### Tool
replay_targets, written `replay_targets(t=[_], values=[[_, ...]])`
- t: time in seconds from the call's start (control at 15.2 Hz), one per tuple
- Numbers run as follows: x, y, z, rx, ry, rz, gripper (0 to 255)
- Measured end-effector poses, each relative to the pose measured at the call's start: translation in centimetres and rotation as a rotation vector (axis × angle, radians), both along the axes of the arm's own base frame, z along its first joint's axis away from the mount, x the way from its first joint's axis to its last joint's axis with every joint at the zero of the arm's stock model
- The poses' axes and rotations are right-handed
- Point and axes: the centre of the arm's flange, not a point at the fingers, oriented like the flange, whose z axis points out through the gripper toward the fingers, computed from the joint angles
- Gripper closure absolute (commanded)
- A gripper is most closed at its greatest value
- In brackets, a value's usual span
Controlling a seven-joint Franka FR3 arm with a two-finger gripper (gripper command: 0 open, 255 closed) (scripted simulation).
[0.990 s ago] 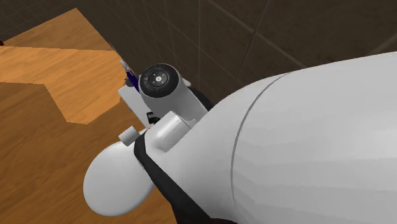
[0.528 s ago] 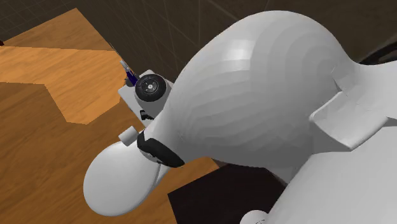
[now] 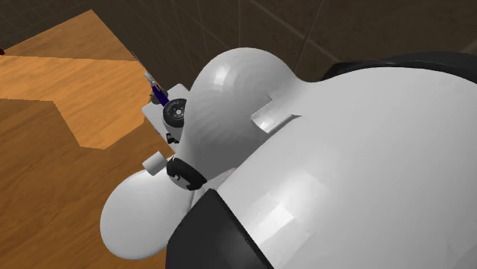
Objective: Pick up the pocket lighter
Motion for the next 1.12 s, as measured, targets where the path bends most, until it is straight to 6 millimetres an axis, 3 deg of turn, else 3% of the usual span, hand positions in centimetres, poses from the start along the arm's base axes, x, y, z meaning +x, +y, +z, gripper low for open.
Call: replay_targets(t=[0.2,0.26,0.92,1.12], values=[[0.1,0.1,-1.6,0.0,0.0,0.0,0],[0.1,0.1,-1.8,0.0,0.0,0.0,255],[0.2,-0.1,-1.9,0.0,-0.003,-0.003,255],[0.2,0.1,-0.9,0.0,-0.001,-0.001,255]])
